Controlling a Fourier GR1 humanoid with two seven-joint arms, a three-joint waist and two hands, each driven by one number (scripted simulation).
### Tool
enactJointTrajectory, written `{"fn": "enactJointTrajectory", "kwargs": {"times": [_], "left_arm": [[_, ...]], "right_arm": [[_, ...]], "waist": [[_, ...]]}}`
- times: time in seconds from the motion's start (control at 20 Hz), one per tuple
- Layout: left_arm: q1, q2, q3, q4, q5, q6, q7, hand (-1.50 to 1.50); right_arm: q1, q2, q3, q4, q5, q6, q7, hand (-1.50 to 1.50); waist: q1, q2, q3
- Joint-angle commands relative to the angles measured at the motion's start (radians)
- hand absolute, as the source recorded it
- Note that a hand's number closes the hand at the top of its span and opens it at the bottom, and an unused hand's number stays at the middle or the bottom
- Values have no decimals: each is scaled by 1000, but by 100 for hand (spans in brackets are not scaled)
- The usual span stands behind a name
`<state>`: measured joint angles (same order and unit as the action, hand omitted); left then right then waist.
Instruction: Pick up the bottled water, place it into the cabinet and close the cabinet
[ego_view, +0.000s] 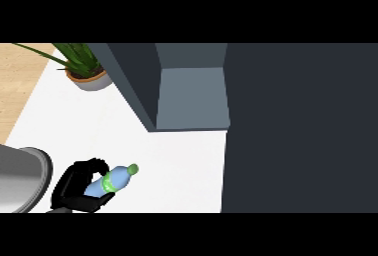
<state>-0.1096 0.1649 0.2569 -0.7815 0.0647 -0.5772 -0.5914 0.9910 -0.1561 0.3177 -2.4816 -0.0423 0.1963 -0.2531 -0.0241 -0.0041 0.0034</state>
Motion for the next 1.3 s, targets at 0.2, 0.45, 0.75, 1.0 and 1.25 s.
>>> {"fn": "enactJointTrajectory", "kwargs": {"times": [0.2,0.45,0.75,1.0,1.25], "left_arm": [[-40,-159,-22,83,85,268,-224,150],[-103,-161,-169,65,198,323,-174,150],[-100,-163,-339,-95,334,448,-42,150],[-137,-164,-465,-206,404,590,40,150],[-218,-165,-568,-206,343,779,1,150]], "right_arm": [[43,-25,1,-104,-36,5,42,-150],[42,-17,7,-60,-33,0,11,-150],[23,-22,-5,-51,-41,-5,12,-150],[60,-13,35,-116,-37,-6,24,-150],[20,-11,8,-47,-39,0,-6,-150]], "waist": [[-2,5,-6],[-3,2,-5],[17,-1,-3],[10,0,-4],[5,2,-4]]}}
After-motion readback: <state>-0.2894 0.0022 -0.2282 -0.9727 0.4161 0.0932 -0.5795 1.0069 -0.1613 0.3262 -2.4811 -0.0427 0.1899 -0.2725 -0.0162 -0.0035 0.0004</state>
